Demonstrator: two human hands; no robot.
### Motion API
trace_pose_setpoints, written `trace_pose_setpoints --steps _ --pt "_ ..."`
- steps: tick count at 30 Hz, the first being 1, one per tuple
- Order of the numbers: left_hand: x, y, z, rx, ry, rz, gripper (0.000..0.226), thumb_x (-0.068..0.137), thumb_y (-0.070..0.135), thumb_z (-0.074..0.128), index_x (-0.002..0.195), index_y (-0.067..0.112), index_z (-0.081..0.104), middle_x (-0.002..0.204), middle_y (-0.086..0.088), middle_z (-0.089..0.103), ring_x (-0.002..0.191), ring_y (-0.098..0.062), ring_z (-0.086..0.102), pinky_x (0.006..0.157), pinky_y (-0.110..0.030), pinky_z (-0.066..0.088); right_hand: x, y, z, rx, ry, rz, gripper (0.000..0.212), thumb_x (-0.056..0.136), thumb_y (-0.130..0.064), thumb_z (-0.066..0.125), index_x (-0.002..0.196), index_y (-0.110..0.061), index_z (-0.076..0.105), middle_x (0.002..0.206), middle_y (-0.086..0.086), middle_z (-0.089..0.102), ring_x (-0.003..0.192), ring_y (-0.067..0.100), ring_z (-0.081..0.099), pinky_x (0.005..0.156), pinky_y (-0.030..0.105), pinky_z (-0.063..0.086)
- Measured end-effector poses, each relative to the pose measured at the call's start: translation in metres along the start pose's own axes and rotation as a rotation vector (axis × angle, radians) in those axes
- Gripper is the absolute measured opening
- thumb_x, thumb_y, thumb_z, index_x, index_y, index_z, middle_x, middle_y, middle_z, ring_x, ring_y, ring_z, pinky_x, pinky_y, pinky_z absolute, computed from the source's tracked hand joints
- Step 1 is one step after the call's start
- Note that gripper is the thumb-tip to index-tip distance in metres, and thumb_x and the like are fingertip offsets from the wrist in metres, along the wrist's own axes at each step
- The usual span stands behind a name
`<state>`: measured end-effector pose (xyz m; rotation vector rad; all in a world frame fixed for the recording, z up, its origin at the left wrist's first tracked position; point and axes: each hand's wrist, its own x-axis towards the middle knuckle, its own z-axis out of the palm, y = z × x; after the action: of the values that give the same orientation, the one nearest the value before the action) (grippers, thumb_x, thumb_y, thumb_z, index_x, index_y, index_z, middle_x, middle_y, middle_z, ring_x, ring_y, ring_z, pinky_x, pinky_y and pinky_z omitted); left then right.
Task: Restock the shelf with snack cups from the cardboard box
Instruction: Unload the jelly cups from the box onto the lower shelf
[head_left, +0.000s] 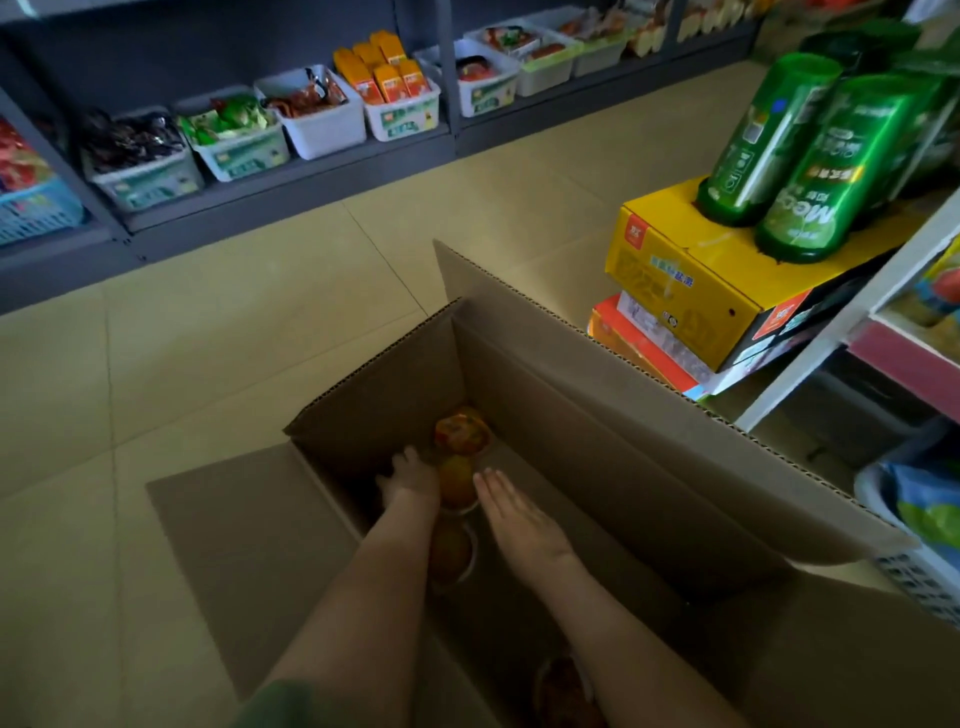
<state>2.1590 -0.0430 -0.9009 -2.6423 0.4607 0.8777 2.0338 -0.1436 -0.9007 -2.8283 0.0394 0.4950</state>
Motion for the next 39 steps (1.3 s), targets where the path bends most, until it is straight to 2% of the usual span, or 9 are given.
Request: trace_pose_setpoints --steps 2,6,10,14,17,21,29,35,39 --pt "0.003 -0.002 -0.001 -0.021 -0.028 0.004 0.056 0.097 0.026 0.045 0.147 0.019 0.021 0.152 -0.014 0.014 0.139 -0.036 0.017 0.109 -0.054 0.021 0.005 -0.004 0.002 0.007 -0.014 -0.008 0.069 0.094 0.004 0.028 0.149 -0.008 -0.013 0.158 0.006 -0.015 0.145 0.017 -0.012 0.116 0.027 -0.001" --pt "0.007 -0.004 -0.002 -0.091 -0.12 0.043 0.052 0.095 0.027 0.047 0.143 0.014 0.031 0.145 -0.015 0.035 0.131 -0.032 0.037 0.104 -0.045 0.037 0.022 -0.008 0.008 0.089 -0.032 0.023 0.066 0.097 -0.001 0.028 0.149 -0.009 -0.011 0.158 0.007 -0.013 0.145 0.017 -0.011 0.116 0.026 -0.001" --pt "0.003 0.003 -0.002 0.019 -0.079 0.049 0.052 0.096 0.018 0.043 0.145 0.019 0.025 0.146 -0.017 0.021 0.132 -0.038 0.028 0.101 -0.051 0.038 0.035 -0.02 0.01 0.227 -0.123 0.119 0.08 0.095 -0.005 0.046 0.149 -0.01 -0.012 0.158 0.005 -0.014 0.146 0.019 -0.01 0.116 0.029 0.002" --pt "-0.001 0.004 0.003 0.125 -0.041 0.122 0.033 0.096 0.009 0.042 0.128 0.008 0.049 0.133 -0.013 0.048 0.119 -0.025 0.051 0.09 -0.034 0.046 0.042 -0.035 0.02 0.564 -0.171 0.205 0.067 0.099 -0.02 0.041 0.152 -0.017 -0.001 0.159 0.007 0.006 0.143 0.026 0.02 0.115 0.037 0.022" --pt "-0.008 0.002 -0.001 0.19 0.015 0.182 0.027 0.095 0.007 0.042 0.118 0.01 0.057 0.123 -0.01 0.057 0.11 -0.024 0.057 0.082 -0.032 0.049 0.034 -0.046 0.026 0.698 -0.031 0.233 0.043 0.1 -0.024 0.039 0.142 -0.018 0.036 0.131 0.009 0.052 0.112 0.023 0.053 0.085 0.022 0.042" --pt "-0.029 0.006 -0.024 0.134 0.175 0.286 0.027 0.094 0.019 0.049 0.12 0.018 0.052 0.117 -0.006 0.058 0.104 -0.023 0.059 0.077 -0.032 0.046 0.028 -0.042 0.007 0.957 0.264 0.352 0.028 0.098 -0.009 0.041 0.122 -0.015 0.056 0.098 -0.002 0.061 0.096 0.015 0.06 0.052 0.003 0.039" --pt "-0.111 0.015 -0.096 -0.302 0.572 0.342 0.016 0.091 0.018 0.05 0.105 0.016 0.056 0.103 -0.005 0.051 0.092 -0.025 0.057 0.066 -0.03 0.041 -0.007 -0.004 -0.101 0.868 0.419 0.252 0.03 0.091 -0.007 0.051 0.11 -0.026 0.066 0.101 -0.004 0.065 0.096 0.011 0.056 0.078 0.026 0.047" --pt "-0.203 0.039 -0.161 -0.437 0.881 0.42 0.012 0.09 0.017 0.051 0.081 0.024 0.05 0.086 0.004 0.048 0.078 -0.016 0.05 0.065 -0.03 0.041 -0.083 0.013 -0.192 0.791 0.623 0.124 0.032 0.085 -0.003 0.057 0.104 -0.026 0.069 0.098 -0.002 0.069 0.096 0.015 0.061 0.081 0.03 0.049" --pt "-0.273 0.081 -0.204 -0.541 0.98 0.505 0.011 0.092 0.019 0.051 0.083 0.023 0.056 0.089 0.001 0.056 0.079 -0.018 0.052 0.066 -0.033 0.042 -0.16 0.044 -0.25 0.708 0.782 0.067 0.038 0.084 -0.01 0.065 0.12 -0.021 0.062 0.115 -0.002 0.066 0.095 0.008 0.055 0.079 0.02 0.039"
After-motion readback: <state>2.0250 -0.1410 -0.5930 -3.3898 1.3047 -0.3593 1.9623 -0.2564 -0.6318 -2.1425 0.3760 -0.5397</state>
